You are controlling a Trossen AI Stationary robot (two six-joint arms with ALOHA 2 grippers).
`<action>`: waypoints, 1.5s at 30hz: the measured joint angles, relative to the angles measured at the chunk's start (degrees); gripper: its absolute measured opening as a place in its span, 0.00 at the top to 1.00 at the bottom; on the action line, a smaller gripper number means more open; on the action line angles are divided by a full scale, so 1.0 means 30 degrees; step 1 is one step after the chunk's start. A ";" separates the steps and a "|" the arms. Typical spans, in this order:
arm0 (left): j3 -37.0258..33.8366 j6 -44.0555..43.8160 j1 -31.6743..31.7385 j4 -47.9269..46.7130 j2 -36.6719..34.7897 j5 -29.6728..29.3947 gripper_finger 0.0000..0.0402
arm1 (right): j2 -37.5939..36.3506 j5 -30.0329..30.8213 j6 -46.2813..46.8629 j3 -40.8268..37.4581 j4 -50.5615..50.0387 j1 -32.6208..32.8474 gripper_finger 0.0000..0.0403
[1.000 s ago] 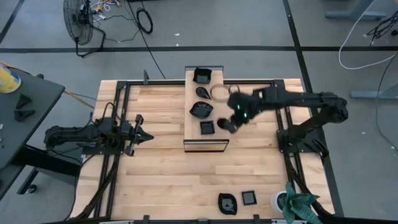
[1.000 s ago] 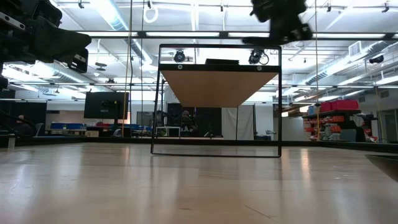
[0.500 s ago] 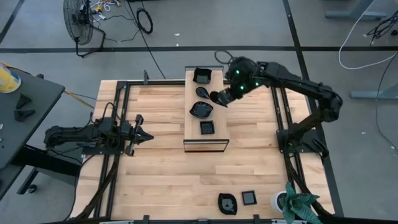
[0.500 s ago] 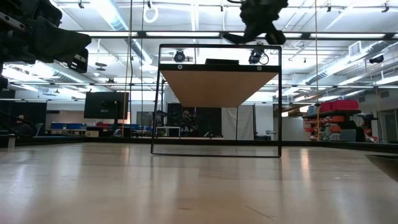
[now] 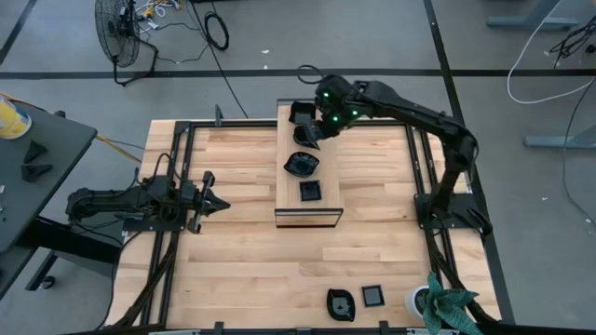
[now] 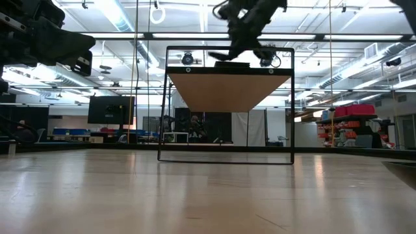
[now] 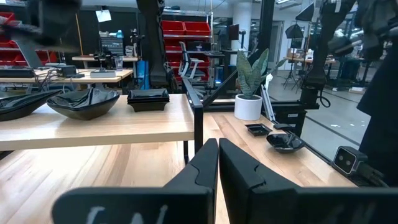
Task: Pick & Place Mini shaped plates
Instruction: Stack the drop-shaped plate on top of the drop-shaped plate on the shelf
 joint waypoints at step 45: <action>0.0007 0.0000 -0.0004 -0.0005 0.0000 0.0000 0.95 | 0.2977 -0.1445 0.2011 0.0249 0.0623 -0.1805 1.00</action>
